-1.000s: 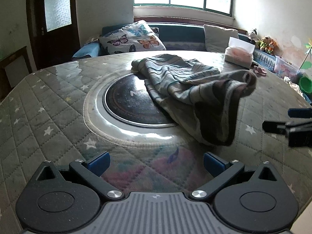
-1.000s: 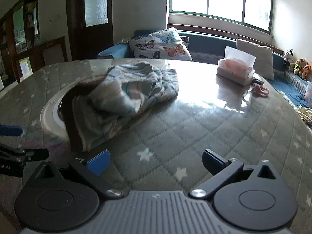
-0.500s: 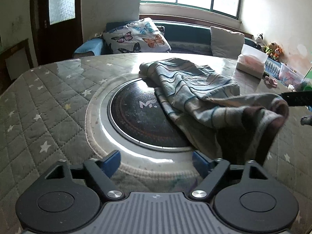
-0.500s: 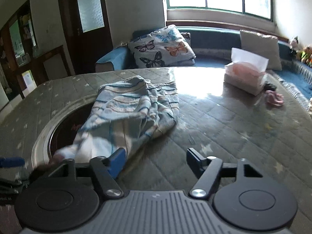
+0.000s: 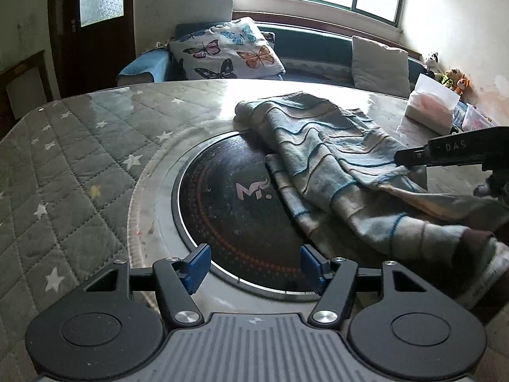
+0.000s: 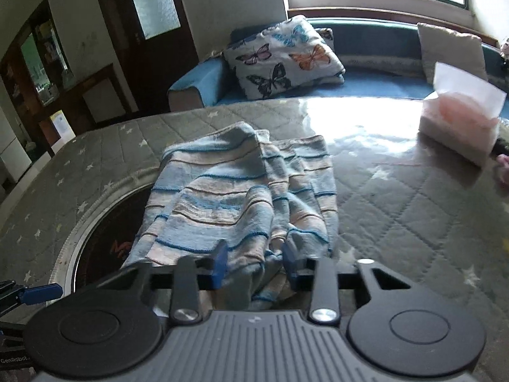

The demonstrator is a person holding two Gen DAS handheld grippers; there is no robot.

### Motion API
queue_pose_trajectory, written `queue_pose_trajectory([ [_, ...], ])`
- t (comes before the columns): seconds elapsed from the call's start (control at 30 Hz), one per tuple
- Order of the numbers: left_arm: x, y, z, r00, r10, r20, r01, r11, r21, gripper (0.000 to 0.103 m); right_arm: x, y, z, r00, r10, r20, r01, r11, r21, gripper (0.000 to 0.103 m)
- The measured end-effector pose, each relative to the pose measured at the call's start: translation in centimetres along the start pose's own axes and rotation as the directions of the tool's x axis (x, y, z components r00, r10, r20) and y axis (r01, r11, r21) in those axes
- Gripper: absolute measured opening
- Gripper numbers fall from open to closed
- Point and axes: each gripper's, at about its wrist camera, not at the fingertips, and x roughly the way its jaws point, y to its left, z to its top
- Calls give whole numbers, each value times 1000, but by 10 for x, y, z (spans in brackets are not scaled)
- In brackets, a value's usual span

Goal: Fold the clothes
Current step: 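Grasp a shirt edge with the right gripper while the left gripper grasps another edge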

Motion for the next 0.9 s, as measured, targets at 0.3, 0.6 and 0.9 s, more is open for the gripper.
queue_pose_trajectory([
  [0.3, 22, 1, 17, 1000, -6, -17, 6, 1000, -21, 65, -43, -10, 3, 993, -14, 121, 13, 1000, 6, 7],
  [0.6, 38, 1, 33, 1000, -18, -17, 17, 999, -34, 59, -115, -52, -19, 947, -184, 263, 155, 980, 127, 7],
  [0.9, 60, -13, 48, 999, -43, -26, 43, 999, -6, 59, -131, -100, -79, 933, -315, 173, 259, 924, 283, 7],
])
